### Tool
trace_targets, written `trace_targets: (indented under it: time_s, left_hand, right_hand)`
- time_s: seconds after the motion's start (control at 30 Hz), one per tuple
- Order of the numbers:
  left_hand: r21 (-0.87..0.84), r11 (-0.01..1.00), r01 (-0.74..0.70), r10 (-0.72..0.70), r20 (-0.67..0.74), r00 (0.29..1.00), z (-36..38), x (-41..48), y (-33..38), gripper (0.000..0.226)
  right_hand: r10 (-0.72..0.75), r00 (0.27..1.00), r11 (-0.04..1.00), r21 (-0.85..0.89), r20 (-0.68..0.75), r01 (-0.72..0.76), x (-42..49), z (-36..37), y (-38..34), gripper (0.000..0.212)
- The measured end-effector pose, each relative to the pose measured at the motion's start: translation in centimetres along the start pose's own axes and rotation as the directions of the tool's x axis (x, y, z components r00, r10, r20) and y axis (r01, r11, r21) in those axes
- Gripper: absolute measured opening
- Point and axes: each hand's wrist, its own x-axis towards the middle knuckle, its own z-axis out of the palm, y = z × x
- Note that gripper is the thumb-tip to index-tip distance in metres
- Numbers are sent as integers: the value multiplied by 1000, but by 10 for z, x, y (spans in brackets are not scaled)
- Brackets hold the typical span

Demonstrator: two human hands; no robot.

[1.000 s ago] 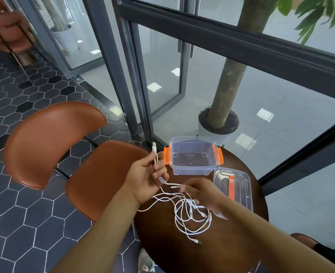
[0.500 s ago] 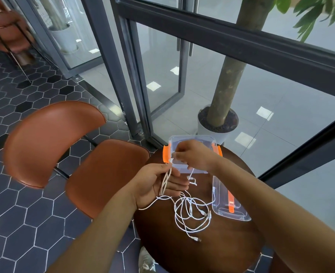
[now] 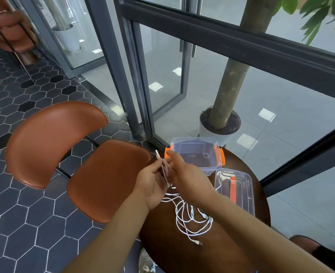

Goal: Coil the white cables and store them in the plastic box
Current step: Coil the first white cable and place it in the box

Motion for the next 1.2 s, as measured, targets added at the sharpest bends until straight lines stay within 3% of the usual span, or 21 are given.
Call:
trace_targets:
  time_s: [0.13,0.27,0.4,0.5,0.63,0.8,0.87,0.97,1.07,1.2]
  left_hand:
    - [-153,988,-3,5,15,1000,5,3,5,41]
    - [-219,974,-53,55,6,998,10,6,9,44]
    - [-238,966,-105,105,-13,994,15,8,13,41]
    - [-242,966,-96,101,9,995,15,7,16,40]
    - [-164,986,-24,38,78,996,11,5,14,46]
    - [-120,991,61,-25,280,960,2,2,13,38]
    - [-61,993,98,-66,393,917,-2,0,15,39]
    - [159,981,111,-176,500,848,-4,-2,17,32]
    - [422,904,62,-259,427,866,-4,-3,16,27]
    - [628,778,-13,-169,230,958,-2,-3,15,37]
  right_hand:
    - [14,989,998,67,-146,-5,-7,11,8,17]
    - [-31,971,996,74,-239,50,-15,17,18,35]
    - [-45,972,983,161,-232,84,-23,24,29,35]
    - [5,991,949,313,-132,37,-25,28,44,21]
    - [73,988,850,509,140,-135,-16,20,73,15]
    - [75,923,880,411,378,-240,-3,-4,98,16]
    - [94,887,927,285,453,-244,0,-13,106,22]
    - [149,847,964,117,510,-240,13,-28,104,34]
    - [207,874,953,110,441,-281,32,-46,80,26]
    - [213,935,916,274,282,-292,46,-60,46,31]
